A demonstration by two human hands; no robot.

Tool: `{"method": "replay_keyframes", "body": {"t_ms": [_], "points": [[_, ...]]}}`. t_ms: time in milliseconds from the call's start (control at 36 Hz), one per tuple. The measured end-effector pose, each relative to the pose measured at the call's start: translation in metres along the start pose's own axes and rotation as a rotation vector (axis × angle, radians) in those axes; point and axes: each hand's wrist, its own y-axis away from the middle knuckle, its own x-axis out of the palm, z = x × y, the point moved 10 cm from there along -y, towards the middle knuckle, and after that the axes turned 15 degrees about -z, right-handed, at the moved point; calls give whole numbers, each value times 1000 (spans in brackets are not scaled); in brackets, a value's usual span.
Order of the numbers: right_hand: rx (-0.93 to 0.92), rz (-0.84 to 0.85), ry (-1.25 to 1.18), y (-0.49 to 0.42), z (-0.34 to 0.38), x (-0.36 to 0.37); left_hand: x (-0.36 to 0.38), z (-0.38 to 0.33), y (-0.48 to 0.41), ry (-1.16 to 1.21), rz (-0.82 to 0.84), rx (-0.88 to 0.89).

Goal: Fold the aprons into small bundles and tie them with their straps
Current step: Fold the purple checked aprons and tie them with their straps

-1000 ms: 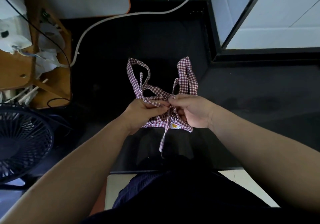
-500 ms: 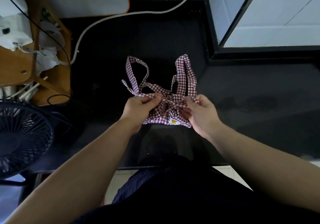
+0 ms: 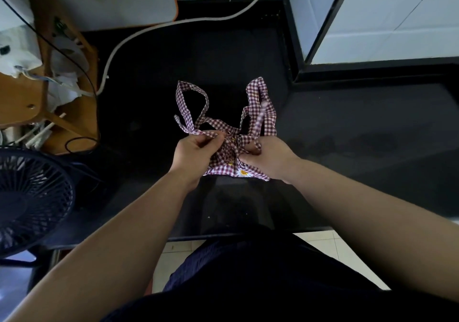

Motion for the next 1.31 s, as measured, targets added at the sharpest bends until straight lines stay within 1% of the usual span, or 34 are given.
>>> {"method": "replay_keyframes", "body": {"t_ms": [56, 111, 139, 222, 250, 306, 361, 444, 500, 611, 694, 806, 861, 917, 972, 1028, 1111, 1194, 1306], "points": [[17, 48, 126, 0, 1, -1, 0, -1, 0, 7, -11, -4], [39, 72, 115, -1, 2, -4, 0, -3, 1, 5, -10, -3], [61, 72, 29, -1, 1, -5, -1, -3, 1, -2, -9, -1], [225, 49, -367, 3, -14, -7, -3, -5, 3, -61, -11, 35], [264, 40, -457, 5, -19, -7, -4, -4, 4, -84, -21, 47], [282, 11, -526, 7, -24, -6, -7, -4, 5, -124, -59, 73], [232, -69, -428, 7, -26, -12, -11, -4, 6, -221, -112, 129], [36, -154, -85, 11, -17, -23, -17, -7, 11, -346, -186, 197], [-49, -186, 33, 13, -13, -26, -21, -10, 13, -382, -238, 230], [-1, -206, 91, 12, -26, -25, -24, -12, 12, -426, -286, 242], [67, -229, 19, 13, -33, -27, -24, -8, 7, -472, -297, 211], [85, -319, -91, 15, -34, -33, -27, -8, -2, -555, -332, 164], [147, -347, -188, 14, -38, -35, -26, -9, -6, -598, -299, 156], [243, -349, -302, 15, -45, -36, -22, -9, -7, -556, -233, 155], [252, -370, -330, 14, -47, -41, -21, -9, -7, -507, -184, 167], [247, -412, -356, 15, -48, -46, -20, -11, -1, -523, -171, 209], [306, -468, -433, 18, -54, -45, -25, -8, 3, -567, -236, 271], [383, -477, -436, 22, -62, -36, -33, 5, 2, -544, -274, 199], [548, -436, -494, 27, -78, -19, -37, 10, -1, -485, -260, 95]]}}
